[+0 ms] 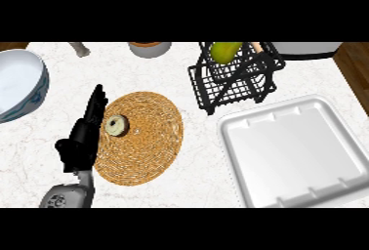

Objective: Pick the pear from the tray and place it in the tiered basket

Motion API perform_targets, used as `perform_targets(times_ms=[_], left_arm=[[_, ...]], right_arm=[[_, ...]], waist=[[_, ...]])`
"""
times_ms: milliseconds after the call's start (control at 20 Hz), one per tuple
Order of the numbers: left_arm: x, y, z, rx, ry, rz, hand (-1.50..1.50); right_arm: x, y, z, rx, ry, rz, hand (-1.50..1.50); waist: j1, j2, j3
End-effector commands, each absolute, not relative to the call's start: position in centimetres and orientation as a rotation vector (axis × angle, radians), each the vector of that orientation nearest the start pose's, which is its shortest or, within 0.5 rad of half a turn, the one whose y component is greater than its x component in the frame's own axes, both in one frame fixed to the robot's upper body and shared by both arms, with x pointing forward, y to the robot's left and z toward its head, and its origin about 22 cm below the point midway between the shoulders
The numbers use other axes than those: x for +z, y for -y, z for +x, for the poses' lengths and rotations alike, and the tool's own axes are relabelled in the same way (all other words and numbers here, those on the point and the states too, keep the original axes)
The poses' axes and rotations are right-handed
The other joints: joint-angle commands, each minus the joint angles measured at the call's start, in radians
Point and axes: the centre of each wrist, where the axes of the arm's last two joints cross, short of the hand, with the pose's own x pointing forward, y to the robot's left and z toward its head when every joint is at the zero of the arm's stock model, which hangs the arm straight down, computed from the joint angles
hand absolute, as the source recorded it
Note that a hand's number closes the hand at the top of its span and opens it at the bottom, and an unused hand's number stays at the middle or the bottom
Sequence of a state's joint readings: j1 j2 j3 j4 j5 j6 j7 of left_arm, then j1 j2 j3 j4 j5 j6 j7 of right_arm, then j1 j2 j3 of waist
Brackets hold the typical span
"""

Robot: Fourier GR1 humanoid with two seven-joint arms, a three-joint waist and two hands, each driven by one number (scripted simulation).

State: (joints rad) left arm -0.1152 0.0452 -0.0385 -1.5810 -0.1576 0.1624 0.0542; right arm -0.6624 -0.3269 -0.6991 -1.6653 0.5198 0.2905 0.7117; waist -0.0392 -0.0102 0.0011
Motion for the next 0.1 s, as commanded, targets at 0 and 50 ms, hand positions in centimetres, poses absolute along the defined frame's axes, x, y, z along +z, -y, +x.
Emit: perform_targets(times_ms=[0,50], left_arm=[[3.7,-22.0,26.7,-0.078,1.654,0.221,0.00],[2.5,-20.8,26.8,-0.076,1.651,0.239,0.00]], right_arm=[[22.9,42.6,23.3,-0.142,1.414,-0.790,-1.50],[22.5,43.2,21.8,-0.116,1.408,-0.805,-1.50]], waist=[[-0.003,0.000,0.001],[-0.006,0.002,0.000]])
